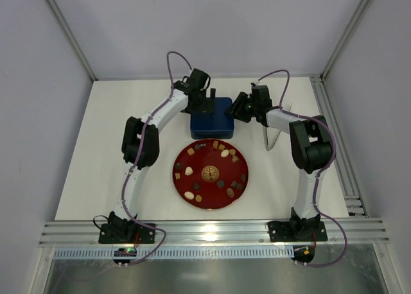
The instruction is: Pack the chocolate
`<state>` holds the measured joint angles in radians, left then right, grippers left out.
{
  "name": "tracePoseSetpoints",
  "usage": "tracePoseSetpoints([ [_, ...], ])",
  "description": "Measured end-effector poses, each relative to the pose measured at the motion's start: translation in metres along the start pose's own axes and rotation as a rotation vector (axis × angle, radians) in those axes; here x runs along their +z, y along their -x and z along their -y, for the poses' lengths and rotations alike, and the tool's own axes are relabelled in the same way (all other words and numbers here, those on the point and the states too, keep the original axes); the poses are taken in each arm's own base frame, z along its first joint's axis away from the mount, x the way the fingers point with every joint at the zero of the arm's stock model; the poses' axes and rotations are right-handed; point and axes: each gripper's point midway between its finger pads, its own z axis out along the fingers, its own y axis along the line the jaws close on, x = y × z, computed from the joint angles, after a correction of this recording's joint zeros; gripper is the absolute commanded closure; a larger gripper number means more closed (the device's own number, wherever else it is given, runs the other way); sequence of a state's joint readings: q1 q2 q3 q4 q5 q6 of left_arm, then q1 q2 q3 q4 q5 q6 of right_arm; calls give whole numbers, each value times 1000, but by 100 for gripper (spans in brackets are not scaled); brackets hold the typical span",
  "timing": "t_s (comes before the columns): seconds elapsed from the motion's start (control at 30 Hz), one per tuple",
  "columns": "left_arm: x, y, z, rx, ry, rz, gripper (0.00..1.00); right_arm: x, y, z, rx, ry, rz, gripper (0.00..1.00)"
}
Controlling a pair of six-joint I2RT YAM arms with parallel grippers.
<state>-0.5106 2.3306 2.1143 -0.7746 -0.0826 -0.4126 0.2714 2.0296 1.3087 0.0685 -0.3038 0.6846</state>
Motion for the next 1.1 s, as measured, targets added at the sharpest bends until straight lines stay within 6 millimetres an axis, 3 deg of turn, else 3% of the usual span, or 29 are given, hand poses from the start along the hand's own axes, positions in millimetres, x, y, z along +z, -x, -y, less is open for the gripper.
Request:
tracePoseSetpoints([
  [0.3, 1, -2, -1, -3, -3, -2, 0, -1, 1, 1, -3, 3, 15, 51],
  [0.43, 2, -3, -1, -28, -27, 6, 0, -3, 1, 2, -5, 5, 25, 46],
  [1.1, 12, -11, 14, -103, -134, -15, 0, -47, -38, 15, -25, -9, 6, 42],
])
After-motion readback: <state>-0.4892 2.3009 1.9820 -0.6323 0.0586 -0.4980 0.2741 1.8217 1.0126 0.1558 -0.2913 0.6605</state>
